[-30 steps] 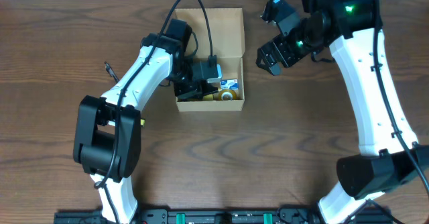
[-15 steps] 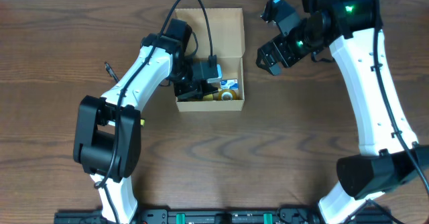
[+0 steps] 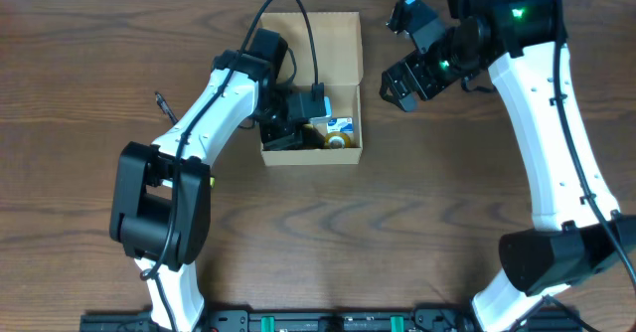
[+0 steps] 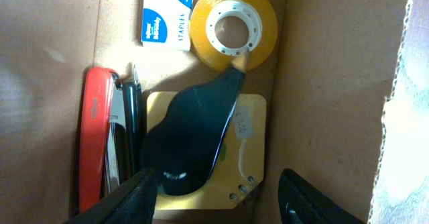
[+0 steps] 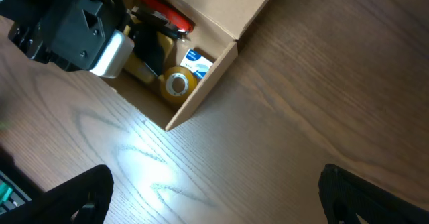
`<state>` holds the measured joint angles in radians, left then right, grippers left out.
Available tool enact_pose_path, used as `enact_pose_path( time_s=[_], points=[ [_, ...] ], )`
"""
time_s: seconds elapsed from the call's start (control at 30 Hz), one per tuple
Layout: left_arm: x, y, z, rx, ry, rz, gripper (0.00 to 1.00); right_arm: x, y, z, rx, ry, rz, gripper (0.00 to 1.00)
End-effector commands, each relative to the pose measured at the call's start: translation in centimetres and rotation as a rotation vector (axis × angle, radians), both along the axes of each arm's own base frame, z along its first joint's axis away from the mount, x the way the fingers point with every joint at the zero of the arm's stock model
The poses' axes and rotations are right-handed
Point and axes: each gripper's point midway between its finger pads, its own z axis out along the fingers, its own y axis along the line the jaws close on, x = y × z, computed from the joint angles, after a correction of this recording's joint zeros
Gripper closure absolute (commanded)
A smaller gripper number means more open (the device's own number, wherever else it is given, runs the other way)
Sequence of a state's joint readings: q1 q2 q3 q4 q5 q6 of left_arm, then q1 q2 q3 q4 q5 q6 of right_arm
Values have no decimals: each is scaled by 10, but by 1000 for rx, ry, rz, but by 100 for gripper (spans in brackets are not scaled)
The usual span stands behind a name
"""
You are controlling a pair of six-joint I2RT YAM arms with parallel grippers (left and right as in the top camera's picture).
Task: Pack container
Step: 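Release the tape measure and lift the left gripper out of the box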
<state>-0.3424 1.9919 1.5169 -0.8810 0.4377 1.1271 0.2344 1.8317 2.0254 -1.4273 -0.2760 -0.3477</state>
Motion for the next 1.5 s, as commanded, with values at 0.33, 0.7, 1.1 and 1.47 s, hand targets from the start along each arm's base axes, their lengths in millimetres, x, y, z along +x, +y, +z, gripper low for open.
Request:
enact_pose_path(
  time_s=[0.33,0.7,1.1,1.47],
  points=[
    [25,-9,24,-29,-61,90,41,-1,4,0,-1,0,14,1],
    [97,16,147,33,-417,379,38,-1,4,0,-1,0,14,1],
    [95,114,176,-5,-270,1177,37,-1,4,0,-1,0,14,1],
    [52,221,127,106,11,1838,41,-1,4,0,-1,0,14,1]
  ],
)
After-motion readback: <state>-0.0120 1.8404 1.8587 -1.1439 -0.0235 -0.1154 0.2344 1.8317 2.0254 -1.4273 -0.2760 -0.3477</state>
